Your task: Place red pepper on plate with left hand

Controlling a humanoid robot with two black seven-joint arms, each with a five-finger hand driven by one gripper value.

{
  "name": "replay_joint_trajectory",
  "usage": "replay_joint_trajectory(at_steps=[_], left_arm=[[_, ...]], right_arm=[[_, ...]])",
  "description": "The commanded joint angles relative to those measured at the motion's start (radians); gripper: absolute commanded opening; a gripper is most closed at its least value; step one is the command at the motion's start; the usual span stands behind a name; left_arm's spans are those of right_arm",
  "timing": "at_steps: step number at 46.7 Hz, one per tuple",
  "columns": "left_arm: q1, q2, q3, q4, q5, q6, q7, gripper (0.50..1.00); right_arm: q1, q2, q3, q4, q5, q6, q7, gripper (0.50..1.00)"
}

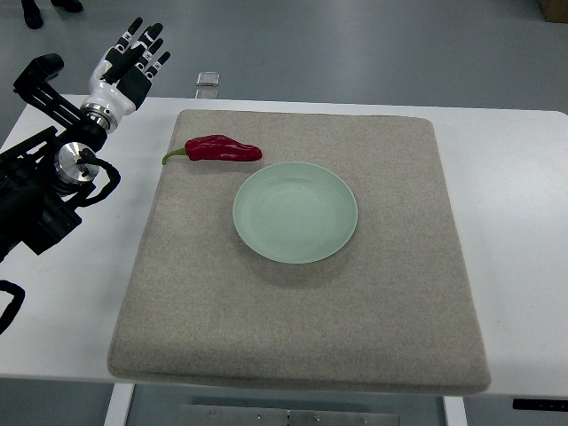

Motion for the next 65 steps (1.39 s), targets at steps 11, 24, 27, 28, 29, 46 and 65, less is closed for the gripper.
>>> replay_joint_trajectory(at_steps=[11,24,27,28,29,46,65], left_arm=[[0.0,-0.008,0.002,-0.001,0.001,0.001,-0.005,0.992],[0.0,-0.008,0.001,0.002,0.001,0.001,-0.005,0.992],[0.0,-0.008,0.001,0.004,0.001,0.001,-0.005,0.992],[0.0,-0.008,-0.001,0.004,0.001,0.001,-0.005,0.992],[0.0,-0.008,-0.001,0.004,0.001,0.001,-0.005,0.992],[0.0,-0.008,0.001,0.004,0.003,0.001,-0.005,0.992],[0.0,-0.008,-0.001,0.004,0.003,0.009,-0.003,0.992]], right_arm=[[0.0,0.0,0.0,-0.001,0.0,0.0,0.0,0.928],[0.0,0.0,0.0,-0.001,0.002,0.0,0.0,0.928],[0.0,0.0,0.0,0.001,0.0,0.0,0.0,0.928],[0.0,0.0,0.0,-0.001,0.0,0.0,0.0,0.928],[0.0,0.0,0.0,0.001,0.0,0.0,0.0,0.928],[0.0,0.0,0.0,-0.001,0.0,0.0,0.0,0.928],[0.0,0.0,0.0,-0.001,0.0,0.0,0.0,0.928]])
